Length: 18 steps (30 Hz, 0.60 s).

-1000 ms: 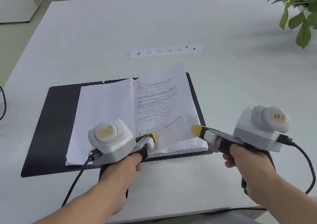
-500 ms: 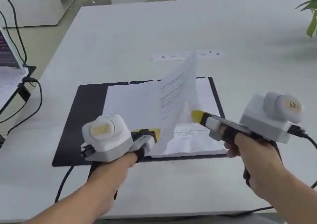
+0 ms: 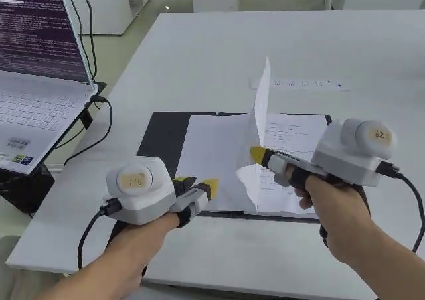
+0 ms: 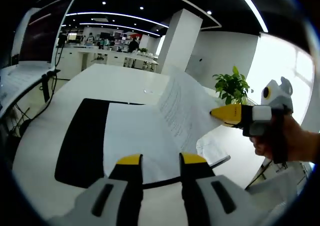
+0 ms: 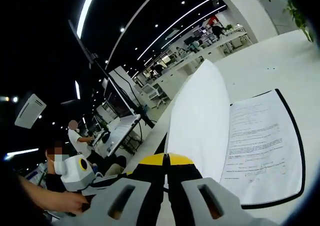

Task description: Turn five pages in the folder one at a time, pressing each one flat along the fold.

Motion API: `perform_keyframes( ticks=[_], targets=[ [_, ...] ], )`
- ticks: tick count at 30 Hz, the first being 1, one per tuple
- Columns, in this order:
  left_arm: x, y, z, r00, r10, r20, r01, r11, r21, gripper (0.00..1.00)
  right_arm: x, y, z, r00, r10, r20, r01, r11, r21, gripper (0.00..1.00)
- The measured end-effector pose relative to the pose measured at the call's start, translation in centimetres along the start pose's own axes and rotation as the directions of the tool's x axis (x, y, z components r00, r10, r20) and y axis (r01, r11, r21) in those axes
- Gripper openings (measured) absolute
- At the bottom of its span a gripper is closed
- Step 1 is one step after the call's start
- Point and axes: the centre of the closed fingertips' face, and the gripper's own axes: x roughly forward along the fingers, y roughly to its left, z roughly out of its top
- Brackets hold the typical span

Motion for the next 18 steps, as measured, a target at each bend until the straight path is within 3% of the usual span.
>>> perform_keyframes(
  ticks=[10, 14, 18],
  targets=[
    [-2.6, 3.1, 0.4, 0.9990, 0.046, 0.003, -0.046, 0.999, 0.004, 0.31, 4.0, 1.5, -3.4, 0.9924, -0.014, -0.122, 0.008, 0.999, -0.046, 0.00],
    [-3.1, 3.4, 1.5, 0.9984, 0.054, 0.017, -0.054, 0.998, 0.027, 0.31, 5.7, 1.6, -4.9, 0.9849, -0.025, -0.172, 0.013, 0.998, -0.068, 0.00],
    [-3.5, 4.0, 1.5, 0.9981, 0.062, 0.001, -0.062, 0.996, 0.068, 0.32, 7.2, 1.4, -6.2, 0.9756, -0.041, -0.216, 0.021, 0.995, -0.093, 0.00]
  ],
)
